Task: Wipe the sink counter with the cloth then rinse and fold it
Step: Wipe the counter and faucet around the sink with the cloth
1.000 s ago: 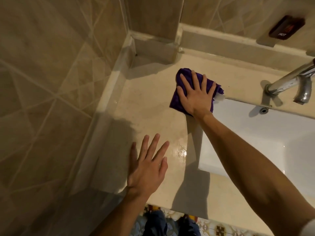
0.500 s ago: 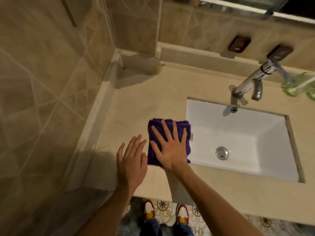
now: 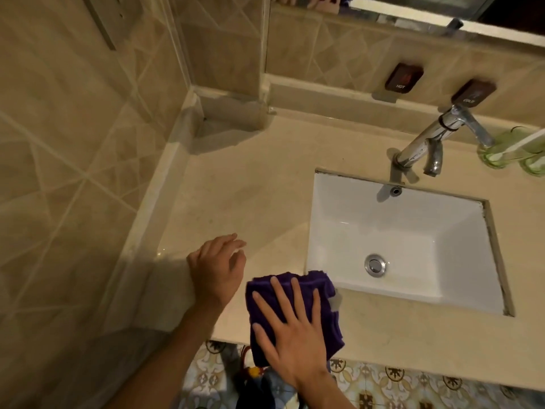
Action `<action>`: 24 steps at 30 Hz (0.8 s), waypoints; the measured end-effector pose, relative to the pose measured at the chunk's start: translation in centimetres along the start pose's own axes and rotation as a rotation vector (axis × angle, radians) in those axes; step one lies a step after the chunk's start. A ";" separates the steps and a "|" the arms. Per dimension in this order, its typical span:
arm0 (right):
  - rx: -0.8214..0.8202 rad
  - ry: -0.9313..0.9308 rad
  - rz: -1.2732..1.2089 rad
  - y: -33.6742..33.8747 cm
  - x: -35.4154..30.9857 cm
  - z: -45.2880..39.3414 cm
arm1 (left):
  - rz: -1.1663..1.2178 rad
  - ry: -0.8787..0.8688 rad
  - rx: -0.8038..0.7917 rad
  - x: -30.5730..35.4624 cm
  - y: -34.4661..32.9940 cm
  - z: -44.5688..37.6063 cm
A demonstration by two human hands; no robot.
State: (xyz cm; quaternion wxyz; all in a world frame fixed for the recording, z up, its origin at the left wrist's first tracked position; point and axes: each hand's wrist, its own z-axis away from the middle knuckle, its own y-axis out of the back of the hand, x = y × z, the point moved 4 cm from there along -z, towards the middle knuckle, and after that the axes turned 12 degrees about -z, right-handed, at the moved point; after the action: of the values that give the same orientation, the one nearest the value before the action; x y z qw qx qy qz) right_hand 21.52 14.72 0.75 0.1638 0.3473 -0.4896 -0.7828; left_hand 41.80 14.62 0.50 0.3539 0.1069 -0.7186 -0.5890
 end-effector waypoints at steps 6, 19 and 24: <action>0.015 0.044 0.000 1.8 0.4 -5.9 | -0.030 -0.068 0.074 1.0 -0.5 -5.5; 0.058 0.107 -0.018 7.4 3.5 -22.5 | -0.277 -0.049 -0.003 1.5 -3.0 -12.2; 0.148 0.111 -0.003 10.3 5.7 -29.7 | -0.479 -0.081 0.123 2.1 -3.7 -11.9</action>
State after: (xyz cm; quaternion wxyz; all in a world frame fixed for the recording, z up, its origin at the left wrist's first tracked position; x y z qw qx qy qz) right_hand 37.51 -12.88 -0.70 0.1634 0.4021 -0.5357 -0.7243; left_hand 46.88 3.19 -1.48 0.1681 0.2720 -0.7209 -0.6149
